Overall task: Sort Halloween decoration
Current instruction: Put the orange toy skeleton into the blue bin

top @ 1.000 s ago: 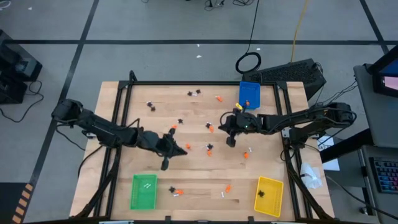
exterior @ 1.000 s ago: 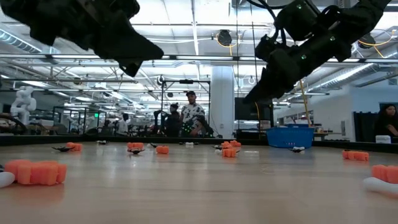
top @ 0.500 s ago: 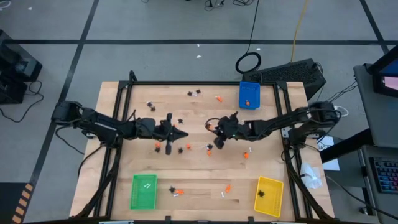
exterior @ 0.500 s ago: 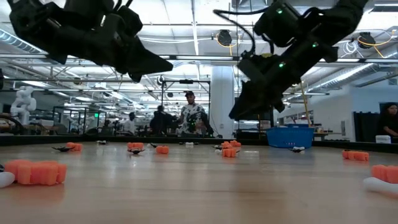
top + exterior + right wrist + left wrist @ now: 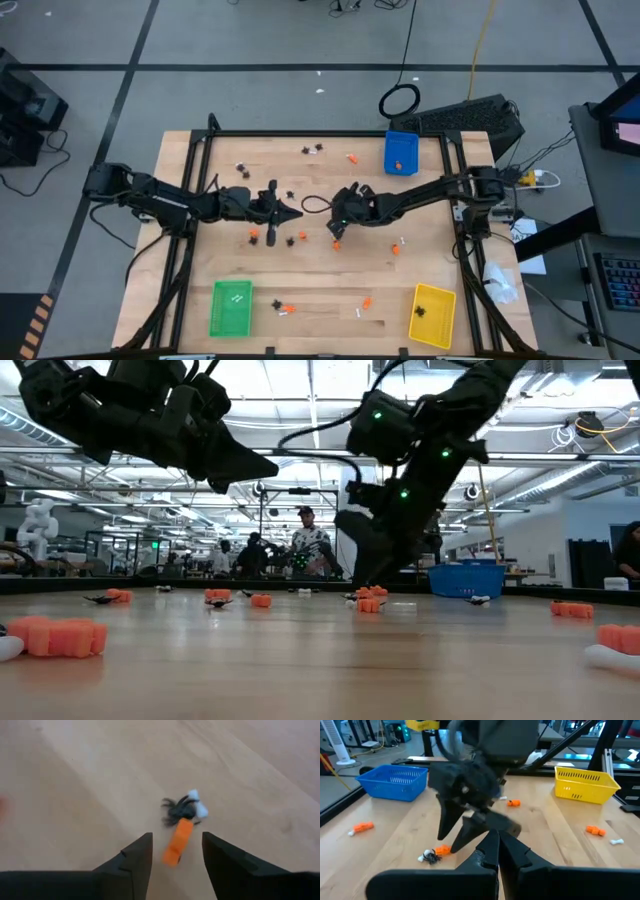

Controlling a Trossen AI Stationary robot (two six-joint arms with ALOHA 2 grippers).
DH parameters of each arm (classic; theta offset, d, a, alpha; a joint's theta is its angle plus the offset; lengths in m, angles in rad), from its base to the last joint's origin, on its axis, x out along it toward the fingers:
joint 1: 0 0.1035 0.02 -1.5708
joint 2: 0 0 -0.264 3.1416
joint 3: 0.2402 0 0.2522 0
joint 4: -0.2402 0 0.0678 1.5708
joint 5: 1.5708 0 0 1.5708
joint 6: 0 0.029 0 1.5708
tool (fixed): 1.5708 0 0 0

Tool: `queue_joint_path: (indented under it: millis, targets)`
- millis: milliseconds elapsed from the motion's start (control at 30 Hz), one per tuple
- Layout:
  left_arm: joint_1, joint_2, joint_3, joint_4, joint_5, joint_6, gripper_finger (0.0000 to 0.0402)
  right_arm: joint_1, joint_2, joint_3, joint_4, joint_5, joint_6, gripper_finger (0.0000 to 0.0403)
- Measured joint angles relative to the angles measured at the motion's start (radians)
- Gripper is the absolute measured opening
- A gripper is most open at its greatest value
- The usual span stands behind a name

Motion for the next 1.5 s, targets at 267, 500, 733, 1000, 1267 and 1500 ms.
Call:
queue_joint_path:
  millis: [267, 500, 733, 1000, 1267, 1500]
  targets:
    - [0.0, 0.0, 0.0, -0.001, 0.0, -0.001, 0.0003, -0.028, 0.048, 0.056, -0.102, -0.005, 0.044, 0.0132]
    - [0.0, 0.0, 0.0, -0.002, 0.0, -0.004, 0.0003, -0.029, 0.048, 0.056, -0.097, -0.056, 0.018, 0.0067]
    - [0.0, 0.0, 0.0, -0.005, 0.0, -0.024, 0.0003, -0.028, 0.032, 0.056, -0.112, -0.107, -0.013, 0.0011]
    - [0.0, 0.0, 0.001, -0.025, -0.001, -0.025, 0.0003, -0.042, -0.103, 0.054, -0.239, -0.113, -0.055, 0.0007]
    - [0.0, 0.0, 0.001, -0.035, -0.007, -0.026, 0.0003, -0.181, -0.326, 0.054, -0.526, 0.003, -0.056, 0.0006]
    - [0.0, 0.0, 0.001, -0.035, -0.007, -0.026, 0.0003, -0.42, -0.389, 0.054, -0.612, 0.024, -0.13, 0.0006]
